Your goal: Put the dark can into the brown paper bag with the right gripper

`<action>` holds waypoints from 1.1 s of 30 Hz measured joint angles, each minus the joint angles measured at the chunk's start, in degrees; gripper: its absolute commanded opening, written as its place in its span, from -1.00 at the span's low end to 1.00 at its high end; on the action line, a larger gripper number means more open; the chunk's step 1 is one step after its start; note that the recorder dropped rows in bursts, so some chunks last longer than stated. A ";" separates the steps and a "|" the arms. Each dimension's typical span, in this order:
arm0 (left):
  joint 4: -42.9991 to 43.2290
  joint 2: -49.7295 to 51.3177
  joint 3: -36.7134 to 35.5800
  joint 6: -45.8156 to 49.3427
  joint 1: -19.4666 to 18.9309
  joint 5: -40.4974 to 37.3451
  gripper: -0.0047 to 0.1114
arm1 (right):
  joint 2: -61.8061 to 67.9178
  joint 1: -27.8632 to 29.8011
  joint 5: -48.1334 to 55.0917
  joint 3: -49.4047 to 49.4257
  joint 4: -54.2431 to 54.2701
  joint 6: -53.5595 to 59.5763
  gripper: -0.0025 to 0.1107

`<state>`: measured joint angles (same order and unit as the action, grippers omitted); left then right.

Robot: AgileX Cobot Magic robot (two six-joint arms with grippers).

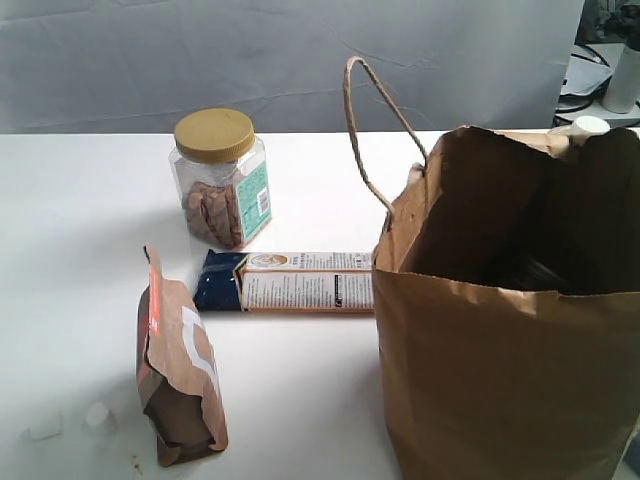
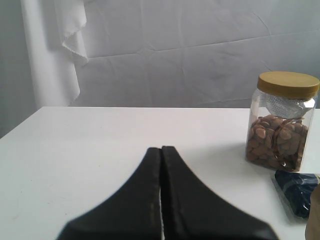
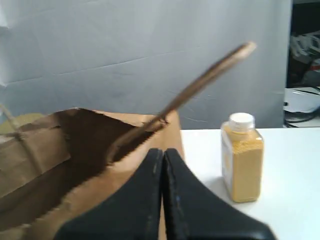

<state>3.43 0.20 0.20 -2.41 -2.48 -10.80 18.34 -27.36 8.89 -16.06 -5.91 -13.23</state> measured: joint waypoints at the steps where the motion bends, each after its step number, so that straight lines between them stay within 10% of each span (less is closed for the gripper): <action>1: 0.00 0.00 0.00 0.00 0.00 0.00 -0.92 | 0.00 2.28 -1.22 1.17 0.63 -0.05 -0.96; 9: 0.00 0.00 0.00 0.00 0.00 0.00 -0.92 | 0.00 14.40 -11.68 11.15 2.69 1.00 -0.96; 33: 0.00 0.00 0.00 0.00 0.00 0.12 -0.92 | -18.00 12.32 -2.98 15.87 6.37 9.42 -0.96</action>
<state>3.43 0.20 0.20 -2.41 -2.48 -10.68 0.33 -15.04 5.91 -0.19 0.46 -3.81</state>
